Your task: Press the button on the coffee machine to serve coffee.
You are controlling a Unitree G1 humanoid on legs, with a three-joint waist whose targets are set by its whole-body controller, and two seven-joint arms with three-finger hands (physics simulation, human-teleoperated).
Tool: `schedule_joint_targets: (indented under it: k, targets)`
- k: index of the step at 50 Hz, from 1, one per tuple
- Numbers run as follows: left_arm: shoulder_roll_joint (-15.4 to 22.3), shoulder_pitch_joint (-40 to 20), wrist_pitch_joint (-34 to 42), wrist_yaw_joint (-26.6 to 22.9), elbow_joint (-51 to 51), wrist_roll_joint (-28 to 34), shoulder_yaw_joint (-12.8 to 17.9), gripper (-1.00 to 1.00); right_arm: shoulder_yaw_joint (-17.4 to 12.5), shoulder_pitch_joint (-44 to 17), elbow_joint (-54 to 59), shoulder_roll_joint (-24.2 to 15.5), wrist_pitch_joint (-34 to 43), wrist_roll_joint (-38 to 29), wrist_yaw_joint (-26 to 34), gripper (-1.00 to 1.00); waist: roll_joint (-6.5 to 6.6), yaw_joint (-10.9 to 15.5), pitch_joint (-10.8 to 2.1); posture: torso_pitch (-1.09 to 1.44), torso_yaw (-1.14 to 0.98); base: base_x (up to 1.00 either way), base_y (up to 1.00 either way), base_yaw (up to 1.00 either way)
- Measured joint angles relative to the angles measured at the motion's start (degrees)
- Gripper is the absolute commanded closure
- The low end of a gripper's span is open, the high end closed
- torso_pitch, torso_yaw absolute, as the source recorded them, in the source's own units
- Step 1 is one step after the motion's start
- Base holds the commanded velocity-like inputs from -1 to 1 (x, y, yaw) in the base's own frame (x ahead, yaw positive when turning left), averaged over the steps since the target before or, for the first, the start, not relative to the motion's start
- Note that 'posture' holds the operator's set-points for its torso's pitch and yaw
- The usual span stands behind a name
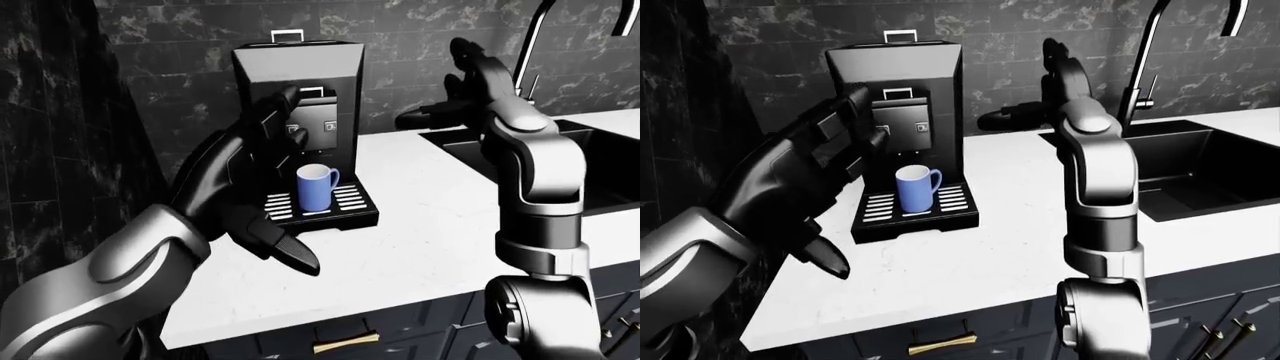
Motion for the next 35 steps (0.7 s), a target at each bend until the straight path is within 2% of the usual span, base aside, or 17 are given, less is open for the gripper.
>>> schedule_joint_targets:
  k: [12,22,35]
  targets:
    - [-0.94,0.35,0.65,-1.71,0.04,2.07,-0.07,-1.00,-0.02,0.12,-0.24,0.20,0.11,0.11,-0.18,-1.00,-0.06,-0.03,-0.02,-0.42,0.00,0.00,0.00,0.00]
    - [-2.23,1.12,0.61,-5.53,1.28,7.47,-0.30,-1.00,0.04,1.15,0.21,0.65,-0.73,0.43,-0.55,-1.00,-0.18,-0.01,-0.05,-0.42,0.00,0.00,0.00,0.00]
    - [-3.48,-0.93,1.30,-9.67,3.81,13.33,0.30,-1.00,0.12,0.76,0.42,0.69,-1.28,0.48,-0.67,-1.00,-0.43,-0.05,-0.14,-0.42,0.00,0.00,0.00,0.00]
